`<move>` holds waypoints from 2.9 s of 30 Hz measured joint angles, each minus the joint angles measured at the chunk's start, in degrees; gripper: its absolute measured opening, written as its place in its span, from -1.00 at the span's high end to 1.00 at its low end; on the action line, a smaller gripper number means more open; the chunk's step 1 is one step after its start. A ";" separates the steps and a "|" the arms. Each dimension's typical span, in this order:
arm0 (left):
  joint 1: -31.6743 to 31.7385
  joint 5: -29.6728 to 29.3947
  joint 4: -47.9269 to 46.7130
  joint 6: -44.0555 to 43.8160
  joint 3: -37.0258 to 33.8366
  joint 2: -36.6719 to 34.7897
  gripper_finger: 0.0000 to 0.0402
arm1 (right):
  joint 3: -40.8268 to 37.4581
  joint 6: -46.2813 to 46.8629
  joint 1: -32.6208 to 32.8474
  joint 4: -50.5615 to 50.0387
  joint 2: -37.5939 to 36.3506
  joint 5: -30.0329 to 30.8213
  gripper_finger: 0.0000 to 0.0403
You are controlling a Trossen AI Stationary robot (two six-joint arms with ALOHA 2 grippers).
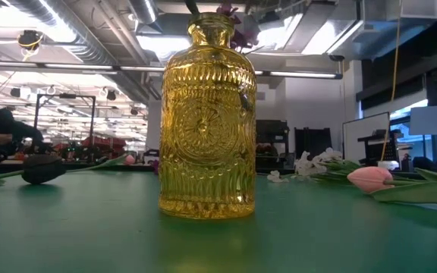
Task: Sort flowers into vase by color
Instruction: Put the left white flowers into the yellow vase
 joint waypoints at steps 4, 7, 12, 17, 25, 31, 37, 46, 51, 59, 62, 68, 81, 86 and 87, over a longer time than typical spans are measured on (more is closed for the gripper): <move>-0.01 0.00 0.00 0.02 0.00 0.00 0.57 | 0.00 -0.04 -0.41 0.05 0.00 -1.68 0.56; -0.07 0.20 0.02 0.78 0.00 0.00 0.57 | 0.00 -0.04 -0.78 0.04 0.00 -4.95 0.78; -1.20 0.88 0.09 2.92 0.00 -0.02 0.57 | 0.00 -0.19 -1.08 0.04 0.00 -6.70 0.94; -2.50 0.12 0.01 3.02 0.00 -2.21 0.57 | 0.00 -0.17 -1.15 0.10 0.00 -6.05 0.91; -7.06 -7.53 0.00 5.67 0.02 -7.86 0.57 | -0.07 -0.24 -1.04 1.17 -1.91 -6.21 0.93; -9.07 -9.95 -0.10 5.99 0.02 -8.65 0.57 | -0.77 -2.00 -0.98 2.70 -3.26 -6.23 0.97; -9.93 -10.44 -0.28 5.97 0.02 -8.63 0.57 | -9.52 -1.41 -0.98 21.19 -3.26 -6.23 0.98; -9.91 -11.08 -0.46 5.96 0.02 -8.63 0.57 | -21.01 1.37 -0.56 37.64 -3.26 -2.39 0.99; -9.91 -11.21 -0.46 5.93 0.02 -8.63 0.57 | -23.35 1.53 -0.49 38.89 -3.26 -2.02 0.98; -9.89 -11.22 -0.50 5.93 0.02 -8.63 0.57 | -25.40 5.87 -0.25 36.28 -2.97 -1.05 0.92; -9.89 -11.22 -0.55 5.92 0.04 -8.63 0.57 | -25.40 5.90 -0.28 35.55 -2.47 -1.03 0.92; -9.89 -11.23 -0.86 5.90 0.07 -8.61 0.57 | -25.38 5.93 -0.64 35.73 -1.60 1.40 0.92; -9.89 -11.21 -1.38 5.57 0.07 -8.59 0.57 | -25.35 5.95 -4.14 38.36 -1.57 0.55 0.92; -9.89 -11.23 -1.40 5.57 0.07 -8.59 0.57 | -25.35 5.81 -4.20 39.84 -1.57 0.44 0.92; -9.88 -11.22 -1.40 5.57 0.07 -8.59 0.57 | -25.35 5.77 -4.43 40.33 -1.57 0.43 0.92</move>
